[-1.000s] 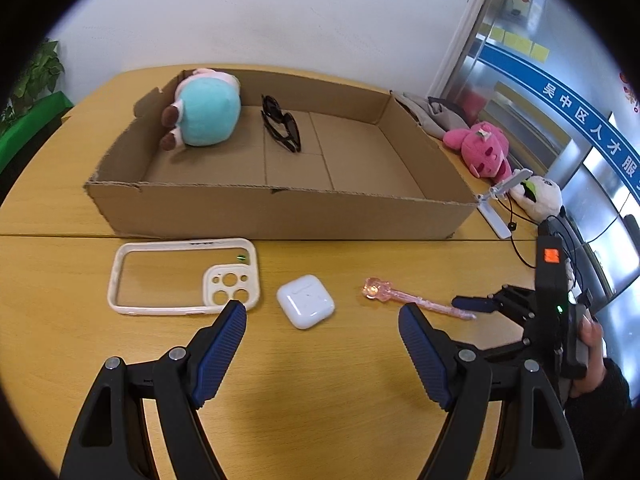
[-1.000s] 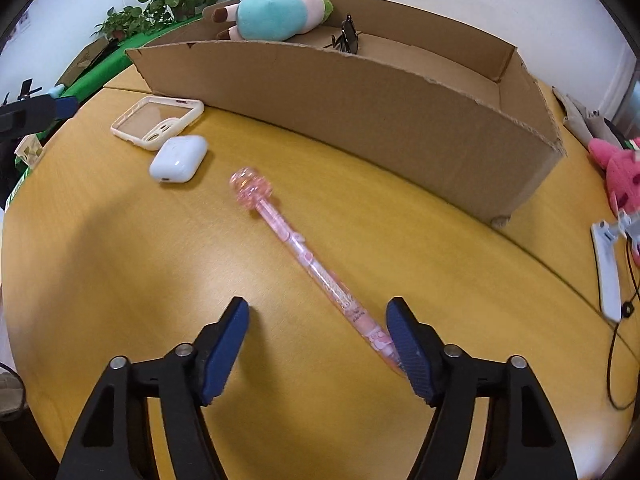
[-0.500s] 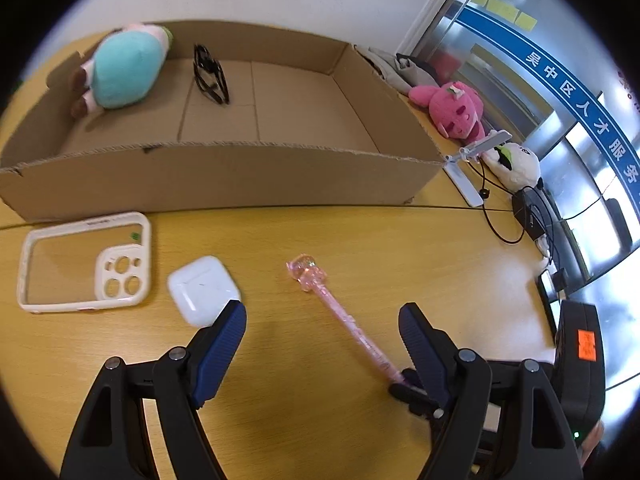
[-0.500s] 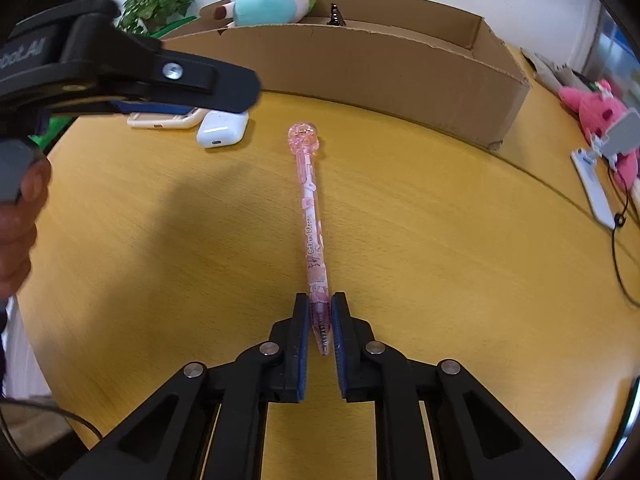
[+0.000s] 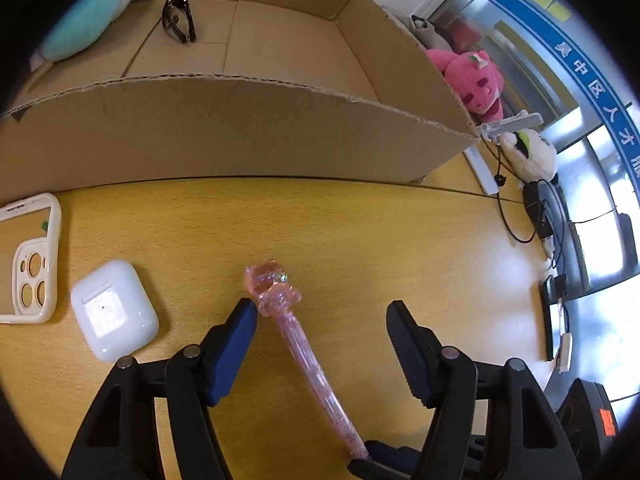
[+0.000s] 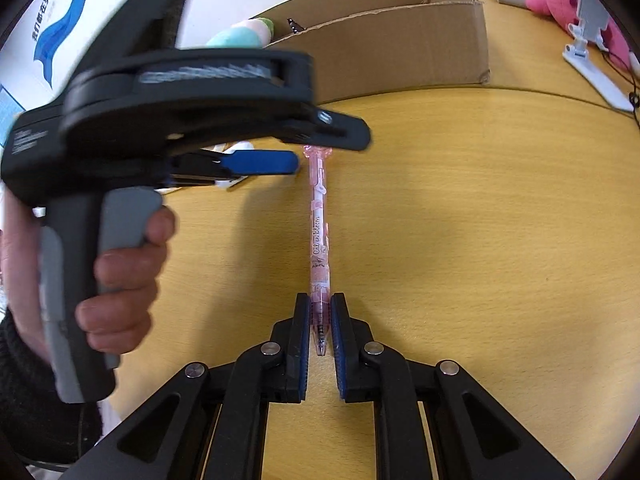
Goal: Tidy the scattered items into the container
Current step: 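Move the right gripper to the pink pen and grasp its end, then close the left gripper on the pen while the right gripper holds it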
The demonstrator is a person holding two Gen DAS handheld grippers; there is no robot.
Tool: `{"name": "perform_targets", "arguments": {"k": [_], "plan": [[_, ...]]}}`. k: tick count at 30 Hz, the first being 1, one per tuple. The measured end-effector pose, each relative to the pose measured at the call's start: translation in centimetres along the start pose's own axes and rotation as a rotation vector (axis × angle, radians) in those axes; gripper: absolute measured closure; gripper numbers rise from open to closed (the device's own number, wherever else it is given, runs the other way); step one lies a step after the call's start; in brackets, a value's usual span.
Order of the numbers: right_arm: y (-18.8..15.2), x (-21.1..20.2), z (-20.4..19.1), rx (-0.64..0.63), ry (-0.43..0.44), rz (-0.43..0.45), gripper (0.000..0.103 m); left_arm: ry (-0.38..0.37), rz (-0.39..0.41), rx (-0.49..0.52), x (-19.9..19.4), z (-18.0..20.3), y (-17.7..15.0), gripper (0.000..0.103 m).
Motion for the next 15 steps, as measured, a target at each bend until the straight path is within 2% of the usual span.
{"name": "perform_targets", "arguments": {"k": [2,4,6,7,9,15], "plan": [[-0.1,0.0,0.0,0.003,0.017,0.002,0.092,-0.005,-0.009,-0.004,0.2,0.2,0.2,0.038],[-0.2,0.0,0.0,0.001,0.027,0.004,0.092,0.003,-0.011,-0.001,0.3,0.3,0.4,0.045],[-0.4,0.0,0.0,0.002,0.043,0.008,0.091,0.009,-0.015,-0.004,0.5,0.3,0.5,0.064],[-0.4,0.0,0.0,0.004,0.050,0.011,0.090,0.005,-0.021,-0.004,0.6,0.4,0.5,0.068],[-0.6,0.0,0.0,0.010,0.068,0.015,0.090,0.000,-0.035,0.003,0.9,0.6,0.4,0.084],[-0.7,0.2,-0.4,-0.008,0.075,0.024,0.090,-0.022,-0.051,0.005,1.3,1.0,0.1,0.091]]}}
Point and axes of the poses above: each gripper's, at about its wrist camera, not at the fingertips, and x roughly the way its jaws point, z to its right, y to its top, the point moved 5 cm from there along x, roughly the way its jaws point, and after that the axes turned 3 degrees about -z, right-handed, at the moved point
